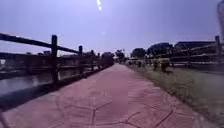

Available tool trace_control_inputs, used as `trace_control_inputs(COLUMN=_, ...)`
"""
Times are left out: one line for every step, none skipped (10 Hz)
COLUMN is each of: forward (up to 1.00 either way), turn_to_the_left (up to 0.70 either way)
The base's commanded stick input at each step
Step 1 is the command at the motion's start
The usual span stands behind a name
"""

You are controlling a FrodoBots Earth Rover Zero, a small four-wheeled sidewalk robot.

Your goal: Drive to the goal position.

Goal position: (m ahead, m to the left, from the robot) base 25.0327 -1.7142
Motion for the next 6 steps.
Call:
trace_control_inputs(forward=1.0, turn_to_the_left=0.01)
trace_control_inputs(forward=1.0, turn_to_the_left=0.01)
trace_control_inputs(forward=1.0, turn_to_the_left=0.01)
trace_control_inputs(forward=1.0, turn_to_the_left=0.01)
trace_control_inputs(forward=1.0, turn_to_the_left=0.01)
trace_control_inputs(forward=1.0, turn_to_the_left=0.01)
